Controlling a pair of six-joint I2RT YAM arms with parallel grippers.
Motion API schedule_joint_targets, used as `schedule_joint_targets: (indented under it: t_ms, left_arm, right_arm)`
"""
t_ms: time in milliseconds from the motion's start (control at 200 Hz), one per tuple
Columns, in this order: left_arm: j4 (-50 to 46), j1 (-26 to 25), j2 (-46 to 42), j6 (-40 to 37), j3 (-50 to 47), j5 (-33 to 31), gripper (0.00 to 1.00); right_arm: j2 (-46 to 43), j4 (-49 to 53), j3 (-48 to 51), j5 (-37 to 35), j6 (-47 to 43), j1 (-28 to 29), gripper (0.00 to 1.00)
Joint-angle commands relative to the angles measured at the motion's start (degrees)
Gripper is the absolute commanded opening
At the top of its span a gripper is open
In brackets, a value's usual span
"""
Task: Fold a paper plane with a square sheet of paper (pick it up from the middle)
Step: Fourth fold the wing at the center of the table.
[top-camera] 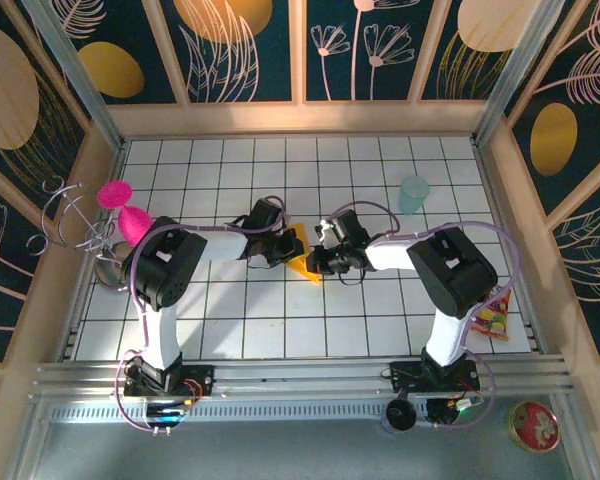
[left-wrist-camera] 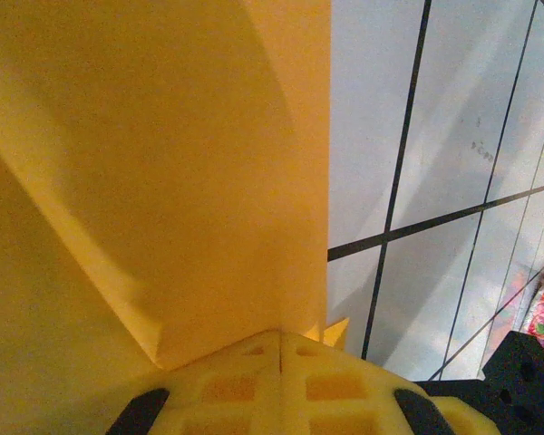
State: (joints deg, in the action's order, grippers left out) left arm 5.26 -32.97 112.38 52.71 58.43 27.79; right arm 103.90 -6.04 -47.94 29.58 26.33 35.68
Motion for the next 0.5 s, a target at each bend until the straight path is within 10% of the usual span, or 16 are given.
schedule_joint_targets:
  t_ms: [0, 496]
  left_arm:
    - [-5.2, 0.0, 2.5, -0.9, 0.2, -4.4, 0.0]
    - [-4.6, 0.0, 2.3, -1.3, 0.2, -4.1, 0.0]
  right_arm:
    - [-1.3, 8.3, 2.7, -1.6, -2.9, 0.9, 0.0]
    - [-16.3, 3.6, 7.2, -0.8, -1.1, 0.7, 0.0]
